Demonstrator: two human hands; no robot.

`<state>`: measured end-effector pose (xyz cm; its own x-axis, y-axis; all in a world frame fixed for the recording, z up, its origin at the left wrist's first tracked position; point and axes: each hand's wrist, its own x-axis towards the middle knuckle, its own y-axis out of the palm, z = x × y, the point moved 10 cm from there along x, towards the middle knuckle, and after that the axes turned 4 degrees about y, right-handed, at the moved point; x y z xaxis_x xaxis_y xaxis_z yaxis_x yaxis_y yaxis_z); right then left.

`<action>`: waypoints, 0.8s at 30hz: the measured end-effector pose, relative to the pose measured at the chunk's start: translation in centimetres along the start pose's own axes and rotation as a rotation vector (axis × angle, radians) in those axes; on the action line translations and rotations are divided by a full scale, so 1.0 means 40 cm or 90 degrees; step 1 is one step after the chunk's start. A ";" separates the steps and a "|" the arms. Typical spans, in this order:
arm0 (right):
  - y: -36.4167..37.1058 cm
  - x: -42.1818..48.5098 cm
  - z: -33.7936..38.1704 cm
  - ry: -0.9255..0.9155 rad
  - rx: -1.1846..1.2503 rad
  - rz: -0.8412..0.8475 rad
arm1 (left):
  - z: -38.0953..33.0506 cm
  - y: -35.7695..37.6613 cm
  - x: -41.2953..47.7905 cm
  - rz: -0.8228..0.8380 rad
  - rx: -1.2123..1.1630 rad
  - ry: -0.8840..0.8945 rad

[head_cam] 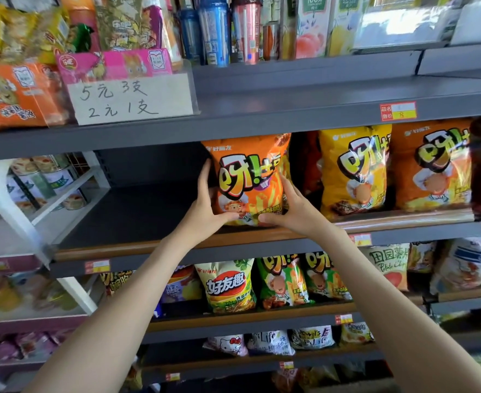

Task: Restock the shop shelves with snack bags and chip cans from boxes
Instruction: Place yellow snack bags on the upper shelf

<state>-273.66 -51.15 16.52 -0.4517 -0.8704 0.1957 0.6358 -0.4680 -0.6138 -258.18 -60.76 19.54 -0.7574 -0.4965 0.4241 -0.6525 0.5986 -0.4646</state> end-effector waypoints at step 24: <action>-0.067 -0.070 0.130 -0.257 -0.338 -0.301 | -0.097 0.073 0.046 -0.021 0.196 0.140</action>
<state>-270.84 -48.26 21.60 -0.2727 -0.6349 0.7229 0.0086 -0.7529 -0.6581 -261.41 -57.47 21.98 -0.7350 -0.3446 0.5839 -0.6778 0.3510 -0.6461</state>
